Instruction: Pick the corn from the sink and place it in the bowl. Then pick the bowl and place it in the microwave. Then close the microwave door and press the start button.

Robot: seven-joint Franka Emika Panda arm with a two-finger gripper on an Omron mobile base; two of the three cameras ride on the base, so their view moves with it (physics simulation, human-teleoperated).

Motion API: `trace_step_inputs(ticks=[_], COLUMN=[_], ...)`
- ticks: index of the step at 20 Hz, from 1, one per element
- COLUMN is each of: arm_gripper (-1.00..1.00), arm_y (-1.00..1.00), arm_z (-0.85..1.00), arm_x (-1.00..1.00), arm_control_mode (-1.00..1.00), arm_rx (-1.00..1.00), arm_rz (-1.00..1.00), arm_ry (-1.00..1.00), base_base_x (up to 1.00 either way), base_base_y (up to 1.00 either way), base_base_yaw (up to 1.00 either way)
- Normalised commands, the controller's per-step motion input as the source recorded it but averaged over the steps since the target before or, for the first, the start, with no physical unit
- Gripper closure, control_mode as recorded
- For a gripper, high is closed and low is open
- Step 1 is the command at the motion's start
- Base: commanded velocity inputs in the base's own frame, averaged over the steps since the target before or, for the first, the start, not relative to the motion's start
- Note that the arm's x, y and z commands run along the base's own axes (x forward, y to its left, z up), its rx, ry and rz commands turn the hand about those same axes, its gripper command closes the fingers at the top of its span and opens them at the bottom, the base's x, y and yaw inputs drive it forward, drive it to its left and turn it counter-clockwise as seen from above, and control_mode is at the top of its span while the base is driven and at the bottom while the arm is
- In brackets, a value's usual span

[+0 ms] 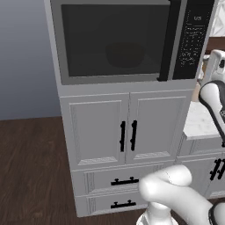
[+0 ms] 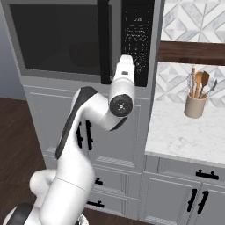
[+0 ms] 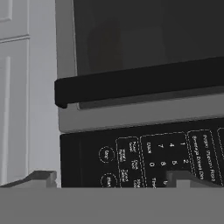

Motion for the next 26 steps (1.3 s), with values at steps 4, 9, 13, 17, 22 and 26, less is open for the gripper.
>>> trace_step_inputs(ticks=[4,9,13,17,22,26], arm_gripper=[1.0,1.0,1.0,1.0,1.0,1.0], arm_y=[-0.17,-0.18,-0.29,-0.25,-0.08,-0.04], arm_z=[0.0,0.01,0.0,-0.05,-0.14,-0.15], arm_x=[0.19,0.46,0.59,0.61,0.56,0.47], arm_control_mode=[-1.0,-1.0,-1.0,-1.0,-1.0,-1.0], arm_rx=[0.02,0.02,0.0,0.0,0.0,0.0], arm_rz=[0.0,-0.01,0.0,0.0,0.0,0.0], arm_ry=[0.0,0.0,0.0,0.0,0.0,0.0], base_base_x=[0.0,0.0,0.0,0.0,0.0,0.0], base_base_y=[0.0,0.0,0.0,0.0,0.0,0.0], base_base_yaw=[0.0,0.0,0.0,0.0,0.0,0.0])
